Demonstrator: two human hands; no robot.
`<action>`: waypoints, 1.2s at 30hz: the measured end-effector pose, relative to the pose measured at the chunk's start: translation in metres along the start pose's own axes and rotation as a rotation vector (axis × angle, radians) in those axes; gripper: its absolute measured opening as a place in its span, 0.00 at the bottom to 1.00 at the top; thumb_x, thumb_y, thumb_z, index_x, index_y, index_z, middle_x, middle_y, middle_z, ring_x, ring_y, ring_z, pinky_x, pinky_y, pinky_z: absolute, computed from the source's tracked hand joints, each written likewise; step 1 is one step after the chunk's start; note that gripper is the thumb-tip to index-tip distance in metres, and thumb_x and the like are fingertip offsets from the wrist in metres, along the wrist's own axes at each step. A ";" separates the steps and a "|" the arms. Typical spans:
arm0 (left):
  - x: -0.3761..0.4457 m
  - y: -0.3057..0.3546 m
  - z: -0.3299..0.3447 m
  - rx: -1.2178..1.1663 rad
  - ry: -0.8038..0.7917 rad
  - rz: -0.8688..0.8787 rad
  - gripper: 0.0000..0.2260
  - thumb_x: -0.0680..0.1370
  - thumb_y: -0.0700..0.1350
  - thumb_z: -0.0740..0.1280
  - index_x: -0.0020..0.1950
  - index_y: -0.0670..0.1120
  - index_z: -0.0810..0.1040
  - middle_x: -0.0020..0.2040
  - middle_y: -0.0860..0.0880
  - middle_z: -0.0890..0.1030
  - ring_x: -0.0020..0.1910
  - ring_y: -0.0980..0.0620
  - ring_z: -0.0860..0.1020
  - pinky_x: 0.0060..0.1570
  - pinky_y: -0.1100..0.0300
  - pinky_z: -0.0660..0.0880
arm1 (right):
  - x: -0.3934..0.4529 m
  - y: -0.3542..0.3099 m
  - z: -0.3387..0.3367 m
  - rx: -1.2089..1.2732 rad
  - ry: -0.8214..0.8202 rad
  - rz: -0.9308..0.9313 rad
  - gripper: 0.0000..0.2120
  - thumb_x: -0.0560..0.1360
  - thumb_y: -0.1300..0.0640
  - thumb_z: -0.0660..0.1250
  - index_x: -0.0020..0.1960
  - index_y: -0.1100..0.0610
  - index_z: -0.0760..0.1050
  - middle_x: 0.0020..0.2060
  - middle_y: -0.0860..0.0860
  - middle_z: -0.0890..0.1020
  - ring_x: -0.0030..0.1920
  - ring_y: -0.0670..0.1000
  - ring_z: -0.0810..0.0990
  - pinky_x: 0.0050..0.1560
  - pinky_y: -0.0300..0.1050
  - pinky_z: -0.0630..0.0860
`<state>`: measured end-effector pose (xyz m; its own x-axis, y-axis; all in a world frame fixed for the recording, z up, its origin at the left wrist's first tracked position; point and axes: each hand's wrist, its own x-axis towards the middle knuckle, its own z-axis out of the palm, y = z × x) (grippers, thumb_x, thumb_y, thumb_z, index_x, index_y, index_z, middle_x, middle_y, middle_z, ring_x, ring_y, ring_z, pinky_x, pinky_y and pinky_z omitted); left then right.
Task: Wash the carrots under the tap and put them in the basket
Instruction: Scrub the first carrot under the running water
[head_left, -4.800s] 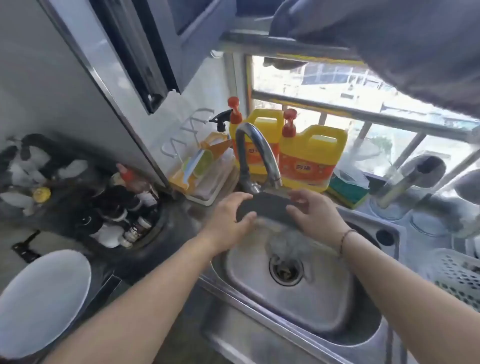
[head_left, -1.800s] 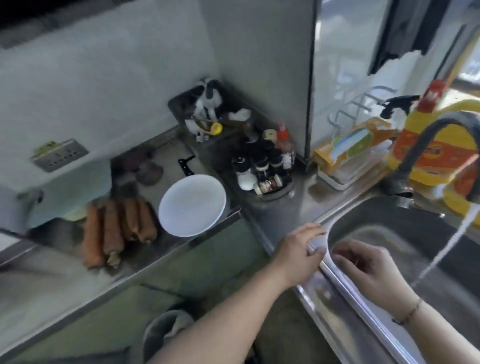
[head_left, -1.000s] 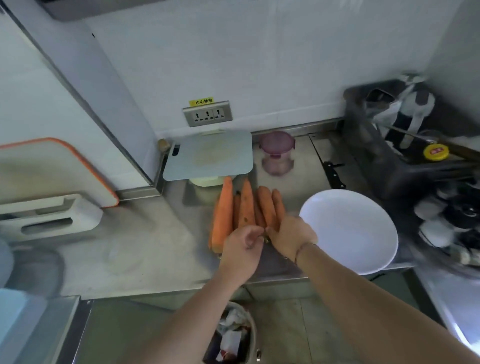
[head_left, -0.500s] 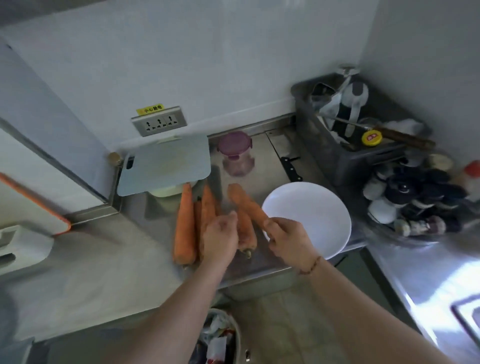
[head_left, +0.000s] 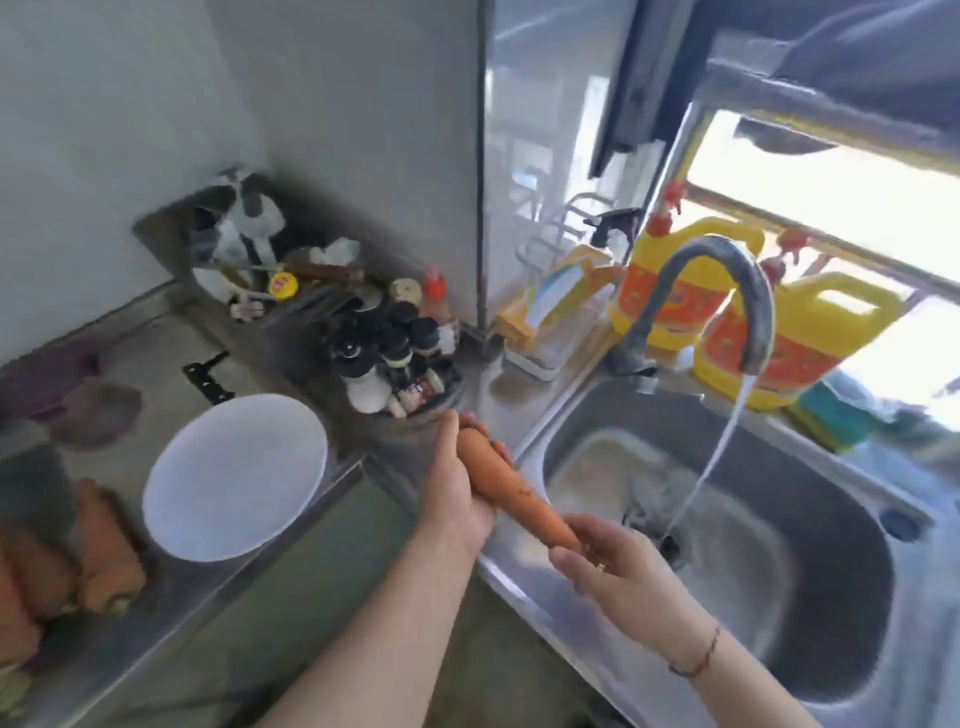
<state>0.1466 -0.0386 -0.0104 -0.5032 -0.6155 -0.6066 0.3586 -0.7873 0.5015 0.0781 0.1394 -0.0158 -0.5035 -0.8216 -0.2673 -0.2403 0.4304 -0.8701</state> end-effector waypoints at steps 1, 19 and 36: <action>0.003 -0.023 0.014 0.025 -0.002 -0.005 0.12 0.82 0.52 0.64 0.41 0.48 0.74 0.35 0.50 0.75 0.30 0.52 0.74 0.36 0.58 0.75 | -0.005 0.013 -0.020 -0.109 0.041 0.022 0.10 0.74 0.47 0.70 0.54 0.48 0.80 0.35 0.46 0.82 0.33 0.44 0.77 0.42 0.49 0.76; 0.058 -0.244 0.087 0.221 -0.258 -0.304 0.13 0.77 0.46 0.65 0.59 0.42 0.71 0.47 0.41 0.79 0.42 0.47 0.79 0.45 0.52 0.80 | 0.007 0.148 -0.149 -0.193 0.220 0.343 0.10 0.76 0.47 0.69 0.45 0.46 0.67 0.38 0.45 0.77 0.37 0.47 0.76 0.32 0.34 0.67; 0.081 -0.238 0.088 0.043 -0.135 -0.477 0.20 0.78 0.63 0.62 0.42 0.46 0.71 0.32 0.48 0.70 0.28 0.53 0.71 0.30 0.63 0.73 | 0.010 0.134 -0.137 0.828 -0.100 0.614 0.11 0.83 0.48 0.59 0.48 0.56 0.66 0.29 0.50 0.67 0.23 0.45 0.59 0.22 0.33 0.56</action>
<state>-0.0489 0.1020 -0.1252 -0.7015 -0.1751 -0.6908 0.0328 -0.9763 0.2141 -0.0727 0.2399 -0.0782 -0.2666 -0.5913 -0.7611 0.6996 0.4244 -0.5748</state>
